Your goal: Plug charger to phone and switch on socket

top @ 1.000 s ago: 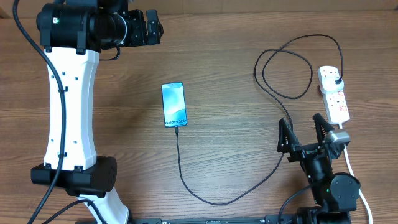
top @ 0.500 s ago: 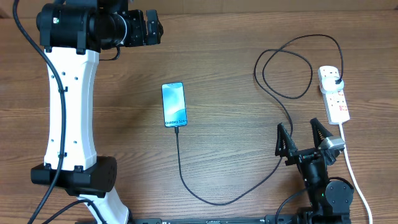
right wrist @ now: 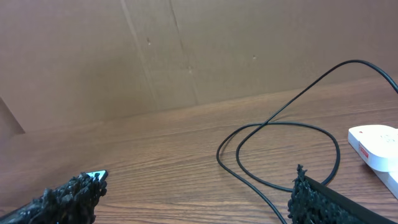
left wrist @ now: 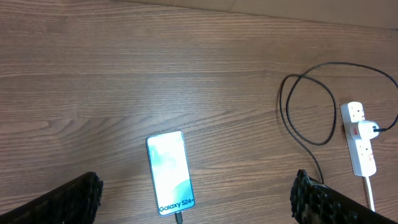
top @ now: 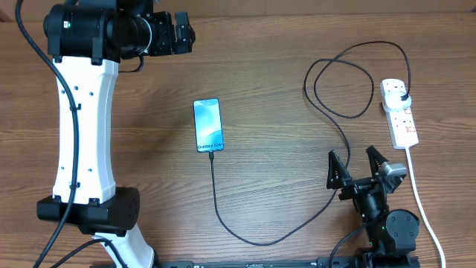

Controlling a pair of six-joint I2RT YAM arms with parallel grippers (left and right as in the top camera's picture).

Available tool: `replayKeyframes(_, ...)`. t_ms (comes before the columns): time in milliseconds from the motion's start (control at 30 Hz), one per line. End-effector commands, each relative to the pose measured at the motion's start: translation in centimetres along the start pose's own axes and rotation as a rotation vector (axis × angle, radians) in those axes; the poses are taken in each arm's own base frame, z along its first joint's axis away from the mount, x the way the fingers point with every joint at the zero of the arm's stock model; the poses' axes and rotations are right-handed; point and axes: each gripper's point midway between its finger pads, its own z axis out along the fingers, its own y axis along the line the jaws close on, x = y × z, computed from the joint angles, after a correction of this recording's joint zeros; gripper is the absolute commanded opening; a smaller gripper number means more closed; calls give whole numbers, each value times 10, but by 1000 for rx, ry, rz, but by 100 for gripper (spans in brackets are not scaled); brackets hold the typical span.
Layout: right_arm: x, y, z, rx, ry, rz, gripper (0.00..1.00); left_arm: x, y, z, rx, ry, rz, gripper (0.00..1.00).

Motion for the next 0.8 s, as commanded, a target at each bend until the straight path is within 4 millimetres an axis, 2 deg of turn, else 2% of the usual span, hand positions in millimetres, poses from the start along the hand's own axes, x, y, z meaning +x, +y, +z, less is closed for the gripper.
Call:
replayKeyframes(0, 1, -3, 0, 12, -8, -2, 100, -3, -2, -7, 0, -21, 14, 99)
replayKeyframes(767, 1, -3, 0, 12, -8, -2, 100, -2, -5, -6, 4, -17, 20, 100)
